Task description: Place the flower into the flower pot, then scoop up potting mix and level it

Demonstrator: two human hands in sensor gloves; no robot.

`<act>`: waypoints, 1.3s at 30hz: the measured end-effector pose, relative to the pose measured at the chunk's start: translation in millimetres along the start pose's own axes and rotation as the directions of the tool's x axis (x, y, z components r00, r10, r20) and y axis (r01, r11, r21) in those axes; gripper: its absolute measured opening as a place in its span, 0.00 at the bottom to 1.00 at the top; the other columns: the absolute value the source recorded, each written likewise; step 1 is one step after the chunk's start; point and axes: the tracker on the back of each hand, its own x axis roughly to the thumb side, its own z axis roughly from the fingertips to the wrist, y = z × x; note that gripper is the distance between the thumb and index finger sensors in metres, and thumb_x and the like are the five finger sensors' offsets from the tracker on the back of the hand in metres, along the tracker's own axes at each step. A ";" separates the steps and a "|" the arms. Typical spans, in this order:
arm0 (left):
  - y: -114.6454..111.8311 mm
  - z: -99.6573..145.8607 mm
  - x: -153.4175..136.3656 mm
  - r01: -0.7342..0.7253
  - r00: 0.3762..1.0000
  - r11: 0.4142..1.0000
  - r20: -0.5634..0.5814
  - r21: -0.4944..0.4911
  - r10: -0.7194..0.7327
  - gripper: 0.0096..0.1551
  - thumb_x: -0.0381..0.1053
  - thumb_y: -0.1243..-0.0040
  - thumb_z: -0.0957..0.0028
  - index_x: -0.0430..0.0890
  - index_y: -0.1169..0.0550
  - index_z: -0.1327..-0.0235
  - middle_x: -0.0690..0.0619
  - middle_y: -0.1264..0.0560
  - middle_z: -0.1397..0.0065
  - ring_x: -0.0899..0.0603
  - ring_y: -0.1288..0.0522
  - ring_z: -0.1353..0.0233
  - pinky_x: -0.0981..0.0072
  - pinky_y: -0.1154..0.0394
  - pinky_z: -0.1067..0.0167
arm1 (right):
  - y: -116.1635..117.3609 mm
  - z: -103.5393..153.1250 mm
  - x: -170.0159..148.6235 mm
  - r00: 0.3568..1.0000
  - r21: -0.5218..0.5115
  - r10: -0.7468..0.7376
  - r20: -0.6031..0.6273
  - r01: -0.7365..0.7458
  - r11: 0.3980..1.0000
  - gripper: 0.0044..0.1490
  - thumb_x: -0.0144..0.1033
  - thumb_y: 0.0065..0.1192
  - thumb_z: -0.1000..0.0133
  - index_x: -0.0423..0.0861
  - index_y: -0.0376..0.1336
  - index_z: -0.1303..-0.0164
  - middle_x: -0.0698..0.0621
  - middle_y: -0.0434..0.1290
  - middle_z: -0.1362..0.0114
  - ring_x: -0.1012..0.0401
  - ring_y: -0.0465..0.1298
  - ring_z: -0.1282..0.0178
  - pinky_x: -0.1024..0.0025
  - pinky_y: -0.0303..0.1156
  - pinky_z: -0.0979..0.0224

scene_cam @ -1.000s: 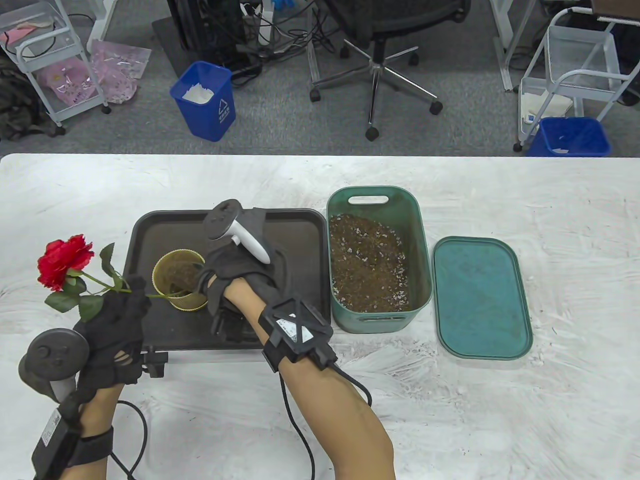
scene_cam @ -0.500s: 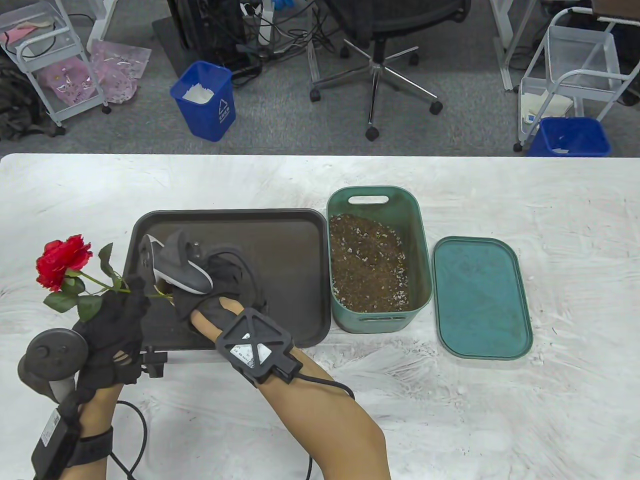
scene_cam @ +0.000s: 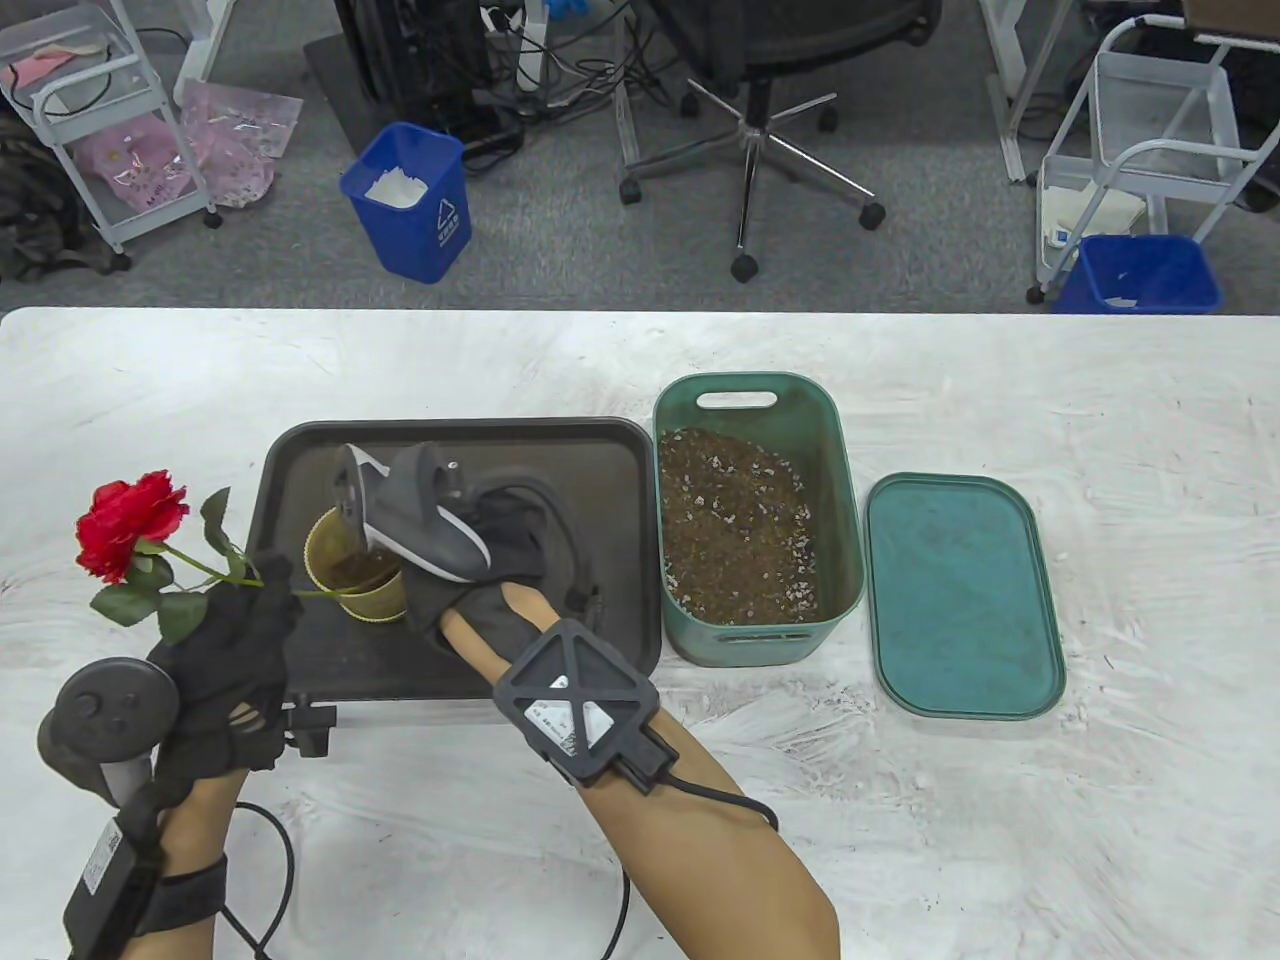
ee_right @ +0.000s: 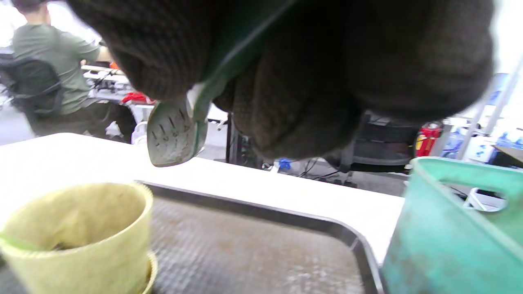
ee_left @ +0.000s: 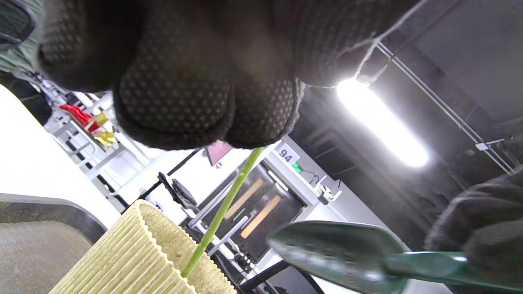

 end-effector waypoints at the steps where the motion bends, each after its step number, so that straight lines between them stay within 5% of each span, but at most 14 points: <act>1: 0.1 0.0 0.1 0.001 1.000 1.000 0.000 0.000 -0.001 0.25 0.54 0.36 0.57 0.44 0.14 0.51 0.51 0.12 0.57 0.43 0.11 0.64 0.53 0.15 0.57 | -5.9 0.9 -12.0 1.000 -0.013 -0.016 -0.025 0.016 1.000 0.31 0.41 0.67 0.55 0.39 0.68 0.45 0.39 0.81 0.48 0.51 0.86 0.68 0.55 0.84 0.67; 9: 0.2 0.4 0.2 0.003 1.000 1.000 0.001 0.004 -0.003 0.25 0.54 0.36 0.57 0.44 0.14 0.51 0.51 0.12 0.57 0.43 0.11 0.64 0.53 0.15 0.57 | -46.9 11.0 -112.9 0.947 -0.107 -0.227 -0.228 0.208 0.972 0.31 0.40 0.67 0.55 0.38 0.69 0.45 0.38 0.81 0.48 0.50 0.86 0.68 0.54 0.84 0.67; 17: 0.2 0.8 0.2 -0.002 1.000 1.000 -0.005 0.005 0.002 0.25 0.54 0.36 0.57 0.44 0.14 0.51 0.51 0.12 0.57 0.43 0.11 0.64 0.53 0.15 0.57 | -49.2 15.2 -188.5 0.844 -0.148 -0.349 -0.408 0.316 0.937 0.31 0.40 0.67 0.55 0.38 0.69 0.45 0.37 0.81 0.48 0.50 0.85 0.70 0.54 0.84 0.69; 22: 0.1 0.2 0.3 -0.002 1.000 1.000 -0.004 0.004 0.002 0.25 0.54 0.36 0.57 0.44 0.14 0.51 0.51 0.12 0.57 0.43 0.11 0.63 0.53 0.15 0.57 | -30.9 5.6 -218.2 0.797 -0.102 -0.308 -0.520 0.300 0.949 0.31 0.41 0.67 0.54 0.37 0.69 0.45 0.37 0.81 0.49 0.51 0.85 0.71 0.56 0.84 0.71; 27: -0.7 0.9 1.4 -0.002 1.000 1.000 0.003 0.001 0.002 0.25 0.54 0.36 0.57 0.44 0.14 0.51 0.51 0.12 0.57 0.43 0.11 0.63 0.53 0.15 0.57 | 0.9 -19.9 -230.2 0.797 0.057 -0.177 -0.578 0.256 0.965 0.31 0.41 0.67 0.54 0.37 0.69 0.45 0.37 0.81 0.49 0.51 0.85 0.71 0.56 0.84 0.71; 33: -0.9 0.8 1.2 -0.003 1.000 1.000 -0.003 0.004 0.003 0.25 0.54 0.36 0.57 0.44 0.14 0.51 0.51 0.12 0.57 0.43 0.11 0.63 0.53 0.15 0.57 | 39.5 -50.4 -241.3 0.817 0.217 -0.013 -0.577 0.169 0.961 0.31 0.40 0.66 0.54 0.37 0.69 0.45 0.37 0.81 0.48 0.51 0.85 0.70 0.55 0.83 0.69; 39: 0.1 1.3 0.9 0.001 1.000 1.000 -0.012 0.013 -0.001 0.25 0.54 0.36 0.57 0.44 0.14 0.51 0.51 0.12 0.57 0.43 0.11 0.63 0.53 0.15 0.57 | 63.6 -62.0 -244.2 0.844 0.266 0.051 -0.533 0.110 0.958 0.31 0.40 0.66 0.54 0.38 0.69 0.45 0.37 0.81 0.48 0.50 0.85 0.70 0.55 0.83 0.69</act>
